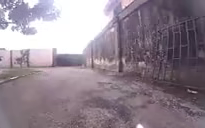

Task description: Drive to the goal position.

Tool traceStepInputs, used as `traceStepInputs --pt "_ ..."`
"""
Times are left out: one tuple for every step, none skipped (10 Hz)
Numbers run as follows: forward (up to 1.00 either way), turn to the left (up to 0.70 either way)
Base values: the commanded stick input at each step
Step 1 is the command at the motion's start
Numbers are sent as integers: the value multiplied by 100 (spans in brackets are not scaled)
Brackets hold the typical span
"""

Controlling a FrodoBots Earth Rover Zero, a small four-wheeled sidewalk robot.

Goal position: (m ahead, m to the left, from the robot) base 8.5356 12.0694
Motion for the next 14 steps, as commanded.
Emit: traceStepInputs --pt "70 23" --pt "0 0" --pt "0 0" --pt "0 0" --pt "70 0" --pt "70 0" --pt "70 0" --pt "70 0" --pt "70 0" --pt "70 0" --pt "70 0" --pt "70 0" --pt "70 0" --pt "70 0"
